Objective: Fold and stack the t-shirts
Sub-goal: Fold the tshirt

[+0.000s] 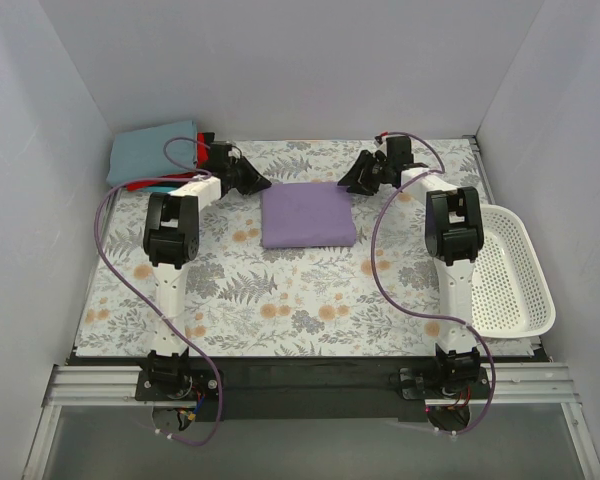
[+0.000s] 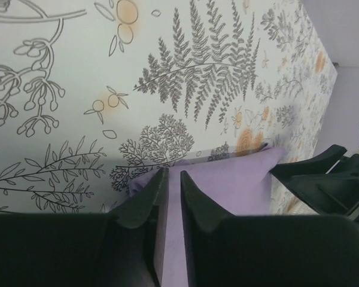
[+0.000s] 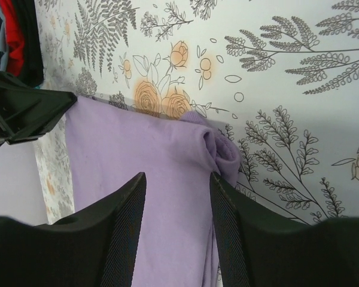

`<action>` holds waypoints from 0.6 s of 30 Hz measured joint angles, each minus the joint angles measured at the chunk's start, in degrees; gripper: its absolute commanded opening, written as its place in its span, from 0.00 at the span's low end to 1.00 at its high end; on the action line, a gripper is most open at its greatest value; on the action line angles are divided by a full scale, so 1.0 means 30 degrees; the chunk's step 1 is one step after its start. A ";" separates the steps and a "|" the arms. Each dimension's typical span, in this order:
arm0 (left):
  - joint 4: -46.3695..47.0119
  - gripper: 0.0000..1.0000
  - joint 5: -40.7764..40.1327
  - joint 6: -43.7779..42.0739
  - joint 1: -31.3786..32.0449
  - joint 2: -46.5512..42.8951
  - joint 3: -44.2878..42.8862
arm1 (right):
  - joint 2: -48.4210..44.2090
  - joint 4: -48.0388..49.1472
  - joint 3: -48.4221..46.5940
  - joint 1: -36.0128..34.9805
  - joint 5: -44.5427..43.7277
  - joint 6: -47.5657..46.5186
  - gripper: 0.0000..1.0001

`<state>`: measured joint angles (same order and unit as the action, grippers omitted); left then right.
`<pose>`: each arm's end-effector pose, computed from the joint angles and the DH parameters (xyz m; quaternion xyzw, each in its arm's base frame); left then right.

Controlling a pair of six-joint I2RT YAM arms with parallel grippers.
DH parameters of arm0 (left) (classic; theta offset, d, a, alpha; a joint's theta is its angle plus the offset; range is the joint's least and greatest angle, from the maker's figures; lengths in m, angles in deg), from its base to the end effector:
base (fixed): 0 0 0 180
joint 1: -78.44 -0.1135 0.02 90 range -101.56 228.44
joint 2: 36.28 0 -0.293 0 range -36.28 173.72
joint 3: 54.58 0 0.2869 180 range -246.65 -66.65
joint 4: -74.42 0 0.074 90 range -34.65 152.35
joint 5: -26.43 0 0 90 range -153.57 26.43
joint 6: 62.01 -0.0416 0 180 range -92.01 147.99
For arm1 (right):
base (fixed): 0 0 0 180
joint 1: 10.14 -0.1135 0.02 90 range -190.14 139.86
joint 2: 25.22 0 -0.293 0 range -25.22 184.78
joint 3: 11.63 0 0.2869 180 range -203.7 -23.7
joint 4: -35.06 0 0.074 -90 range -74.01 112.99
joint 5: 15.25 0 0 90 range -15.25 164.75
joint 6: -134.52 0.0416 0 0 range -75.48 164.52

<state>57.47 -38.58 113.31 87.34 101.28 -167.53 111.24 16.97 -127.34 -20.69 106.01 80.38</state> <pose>0.5709 -0.1072 0.1176 -0.4810 0.7545 -0.4277 0.1280 0.5722 0.1285 0.1450 0.0768 0.8730 0.3872 0.2864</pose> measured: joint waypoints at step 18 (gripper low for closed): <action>-0.4320 0.56 -0.1843 -0.2667 -0.0634 -0.5333 0.0066 | -0.4371 -0.0022 0.2528 0.0291 -0.0051 -0.0663 0.65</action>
<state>44.50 -44.11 105.31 85.44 85.28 -167.33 98.13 16.90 -119.76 -19.81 105.86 78.39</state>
